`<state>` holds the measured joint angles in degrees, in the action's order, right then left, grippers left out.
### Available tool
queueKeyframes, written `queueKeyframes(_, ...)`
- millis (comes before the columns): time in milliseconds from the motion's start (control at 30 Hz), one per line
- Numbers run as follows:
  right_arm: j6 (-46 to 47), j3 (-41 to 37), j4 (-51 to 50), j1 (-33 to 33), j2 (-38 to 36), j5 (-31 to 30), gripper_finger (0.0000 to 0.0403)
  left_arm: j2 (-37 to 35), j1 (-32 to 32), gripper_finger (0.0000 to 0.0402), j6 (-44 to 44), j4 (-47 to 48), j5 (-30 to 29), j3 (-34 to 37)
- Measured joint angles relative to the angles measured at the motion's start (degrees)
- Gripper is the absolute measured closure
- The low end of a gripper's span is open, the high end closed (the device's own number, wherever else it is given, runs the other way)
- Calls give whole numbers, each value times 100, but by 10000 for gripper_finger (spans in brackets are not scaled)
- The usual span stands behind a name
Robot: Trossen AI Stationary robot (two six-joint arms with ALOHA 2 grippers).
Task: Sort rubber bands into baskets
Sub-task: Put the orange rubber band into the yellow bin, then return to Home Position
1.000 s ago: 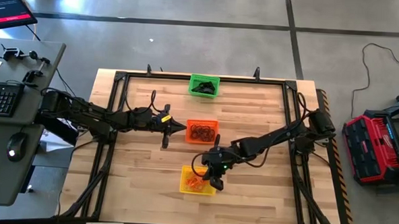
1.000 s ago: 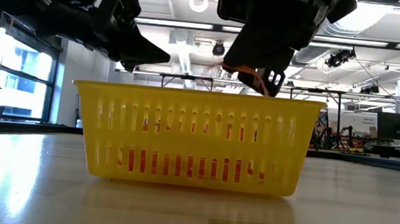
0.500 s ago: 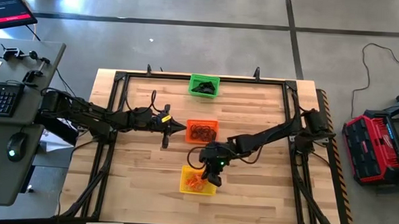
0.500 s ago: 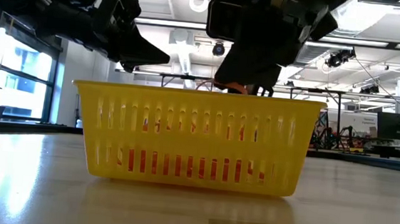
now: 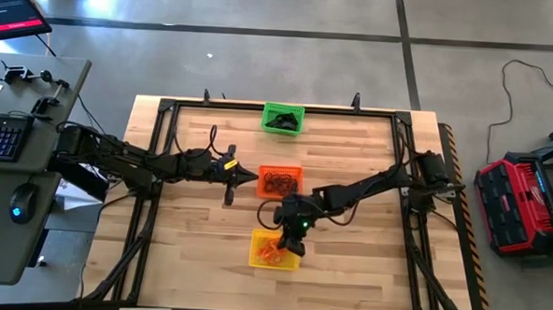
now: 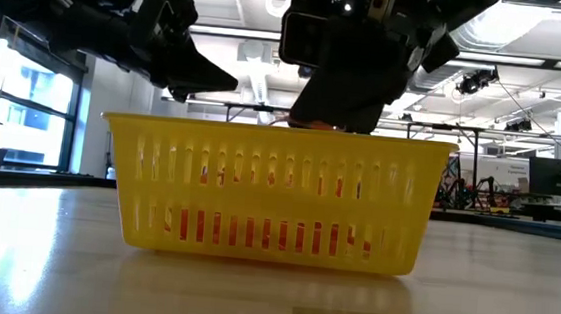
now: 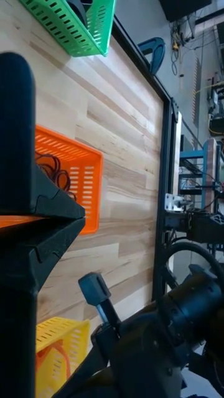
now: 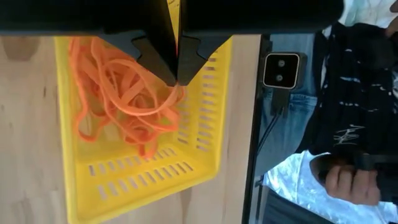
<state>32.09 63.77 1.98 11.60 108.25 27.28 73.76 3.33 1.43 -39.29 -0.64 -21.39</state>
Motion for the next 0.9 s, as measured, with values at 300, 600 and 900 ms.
queueKeyframes(300, -29, 0, -3, 0, -2, -21, 394, 0, 1, 401, -2, 46, 0, 0)
queueKeyframes(600, 23, 0, -3, 0, -2, 5, 291, 0, 1, 401, 1, 40, 0, 0)
queueKeyframes(900, -168, 0, -21, -16, -26, 136, 285, 0, 0, 401, 39, -238, 0, 0)
